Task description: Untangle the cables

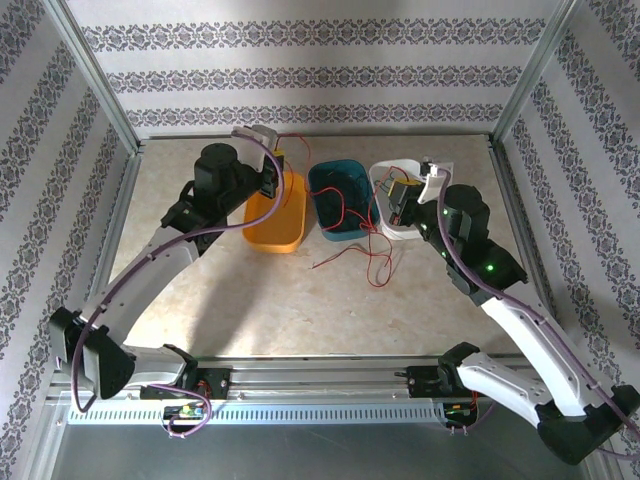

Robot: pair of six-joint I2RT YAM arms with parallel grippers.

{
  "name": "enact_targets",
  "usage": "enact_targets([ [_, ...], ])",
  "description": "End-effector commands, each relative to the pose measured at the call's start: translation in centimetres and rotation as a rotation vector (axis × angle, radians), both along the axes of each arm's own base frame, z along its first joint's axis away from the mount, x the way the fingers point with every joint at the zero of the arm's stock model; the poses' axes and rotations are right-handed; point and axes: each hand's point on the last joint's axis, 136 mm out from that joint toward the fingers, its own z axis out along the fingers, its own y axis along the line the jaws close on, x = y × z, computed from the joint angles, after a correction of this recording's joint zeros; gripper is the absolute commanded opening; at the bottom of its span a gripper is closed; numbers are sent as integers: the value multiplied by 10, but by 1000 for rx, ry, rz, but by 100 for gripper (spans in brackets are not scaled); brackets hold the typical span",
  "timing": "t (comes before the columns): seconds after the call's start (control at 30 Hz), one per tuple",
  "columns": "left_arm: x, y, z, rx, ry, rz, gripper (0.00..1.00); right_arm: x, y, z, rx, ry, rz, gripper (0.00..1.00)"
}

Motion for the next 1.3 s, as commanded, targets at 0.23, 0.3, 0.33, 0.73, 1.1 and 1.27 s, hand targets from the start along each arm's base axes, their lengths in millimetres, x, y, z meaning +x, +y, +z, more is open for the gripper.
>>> enact_targets([
  [0.23,-4,19,41,-110,-134,57,0,-8,-7,3,-25,-17,-1,0],
  [0.3,-3,24,41,-99,-136,74,0,-7,-6,4,-26,-16,4,0],
  [0.33,-3,26,43,-103,-139,82,0,-7,-5,4,-27,-18,5,0],
  [0.73,-20,39,110,-279,-295,26,0,-5,-7,3,-26,-21,-6,0],
  [1.1,-26,46,138,-371,-365,-10,0,-5,-7,2,-26,-19,-11,0],
  [1.27,-27,24,139,-411,-318,-143,0,-5,-7,1,-28,-17,-11,0],
])
